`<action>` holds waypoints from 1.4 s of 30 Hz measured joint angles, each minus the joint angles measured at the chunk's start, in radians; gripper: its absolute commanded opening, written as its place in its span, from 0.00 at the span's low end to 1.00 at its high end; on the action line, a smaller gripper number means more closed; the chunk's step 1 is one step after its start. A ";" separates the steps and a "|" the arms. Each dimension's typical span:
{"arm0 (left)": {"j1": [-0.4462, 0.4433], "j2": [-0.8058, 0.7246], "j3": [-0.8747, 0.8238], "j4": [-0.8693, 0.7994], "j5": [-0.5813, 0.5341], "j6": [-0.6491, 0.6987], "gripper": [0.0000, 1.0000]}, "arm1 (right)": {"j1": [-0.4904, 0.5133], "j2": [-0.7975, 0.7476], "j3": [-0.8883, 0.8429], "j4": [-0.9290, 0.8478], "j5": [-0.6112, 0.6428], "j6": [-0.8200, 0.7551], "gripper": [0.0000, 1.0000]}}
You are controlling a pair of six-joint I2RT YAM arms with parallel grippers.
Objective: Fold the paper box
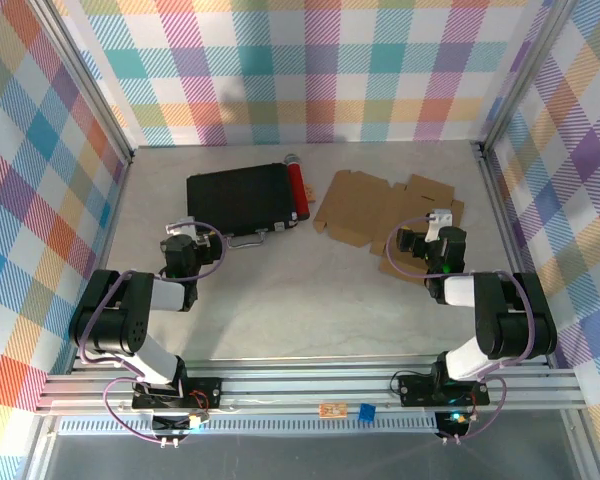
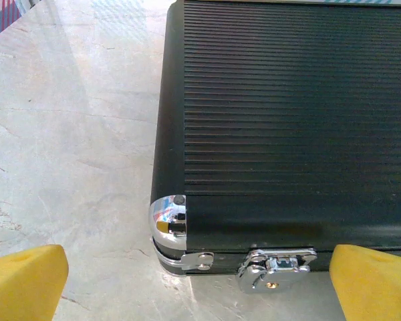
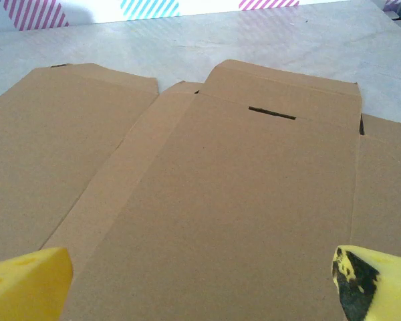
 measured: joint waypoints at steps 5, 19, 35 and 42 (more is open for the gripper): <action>0.000 0.000 0.000 0.000 0.000 0.000 1.00 | 0.000 0.000 0.000 0.000 -0.005 0.000 0.99; 0.000 0.000 0.000 0.000 0.000 0.000 1.00 | 0.000 0.000 0.000 0.000 -0.005 0.000 0.99; -0.035 -0.087 -0.011 -0.044 -0.019 0.027 1.00 | 0.003 -0.047 0.021 -0.121 0.025 0.015 0.99; -0.154 -0.412 -0.011 -0.129 -0.141 0.070 1.00 | 0.005 -0.388 0.197 -0.438 0.200 0.121 0.99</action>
